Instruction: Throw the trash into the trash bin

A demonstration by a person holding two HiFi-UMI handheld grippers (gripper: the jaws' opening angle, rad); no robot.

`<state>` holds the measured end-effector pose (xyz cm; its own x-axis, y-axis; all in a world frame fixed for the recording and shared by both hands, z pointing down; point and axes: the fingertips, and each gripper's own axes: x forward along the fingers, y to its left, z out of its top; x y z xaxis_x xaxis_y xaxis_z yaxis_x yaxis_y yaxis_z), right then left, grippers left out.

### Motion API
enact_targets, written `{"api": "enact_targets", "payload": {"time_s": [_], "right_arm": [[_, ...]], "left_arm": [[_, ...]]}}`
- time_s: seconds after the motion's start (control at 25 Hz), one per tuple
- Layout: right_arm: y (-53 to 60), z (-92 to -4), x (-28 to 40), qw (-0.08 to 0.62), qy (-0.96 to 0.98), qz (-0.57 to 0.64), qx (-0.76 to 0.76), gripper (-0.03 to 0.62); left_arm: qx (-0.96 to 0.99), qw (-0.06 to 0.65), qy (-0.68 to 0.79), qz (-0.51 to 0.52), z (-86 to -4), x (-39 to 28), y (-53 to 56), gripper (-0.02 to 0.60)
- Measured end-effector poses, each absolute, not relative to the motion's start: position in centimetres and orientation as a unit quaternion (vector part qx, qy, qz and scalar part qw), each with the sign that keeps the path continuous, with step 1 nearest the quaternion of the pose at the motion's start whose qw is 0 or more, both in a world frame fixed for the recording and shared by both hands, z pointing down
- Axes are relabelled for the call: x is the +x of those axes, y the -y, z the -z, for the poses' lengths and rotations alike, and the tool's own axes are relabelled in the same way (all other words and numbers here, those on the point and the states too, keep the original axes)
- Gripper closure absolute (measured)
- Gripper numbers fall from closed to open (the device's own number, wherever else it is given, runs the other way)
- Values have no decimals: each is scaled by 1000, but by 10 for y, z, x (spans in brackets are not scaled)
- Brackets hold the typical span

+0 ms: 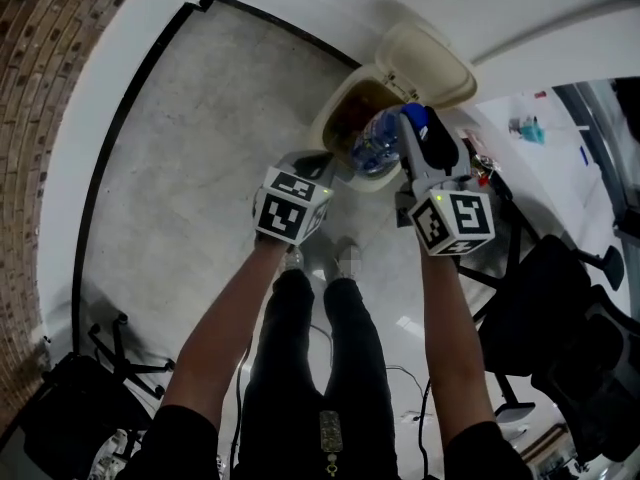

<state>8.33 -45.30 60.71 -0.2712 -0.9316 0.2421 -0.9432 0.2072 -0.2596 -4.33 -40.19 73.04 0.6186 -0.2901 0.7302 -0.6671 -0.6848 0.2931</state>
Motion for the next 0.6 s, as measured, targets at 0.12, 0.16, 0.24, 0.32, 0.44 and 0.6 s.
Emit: {"api": "enact_targets", "payload": {"time_s": [0.12, 0.16, 0.24, 0.32, 0.44, 0.6], "right_arm": [[470, -641, 77, 39, 776, -187, 601, 419], [475, -653, 72, 48, 776, -194, 599, 421], [482, -679, 62, 65, 775, -212, 591, 419], [485, -701, 53, 76, 774, -231, 585, 419], [486, -735, 39, 98, 768, -266, 574, 418], [478, -784, 25, 176, 766, -313, 533, 414]], "left_arm": [[858, 284, 268, -334, -721, -44, 401, 577], [858, 284, 265, -337, -719, -47, 400, 577], [855, 284, 264, -344, -718, -54, 400, 577], [852, 280, 270, -350, -719, -60, 402, 577], [849, 284, 276, -350, -726, -69, 405, 577], [846, 281, 283, -353, -734, -76, 406, 575]]}}
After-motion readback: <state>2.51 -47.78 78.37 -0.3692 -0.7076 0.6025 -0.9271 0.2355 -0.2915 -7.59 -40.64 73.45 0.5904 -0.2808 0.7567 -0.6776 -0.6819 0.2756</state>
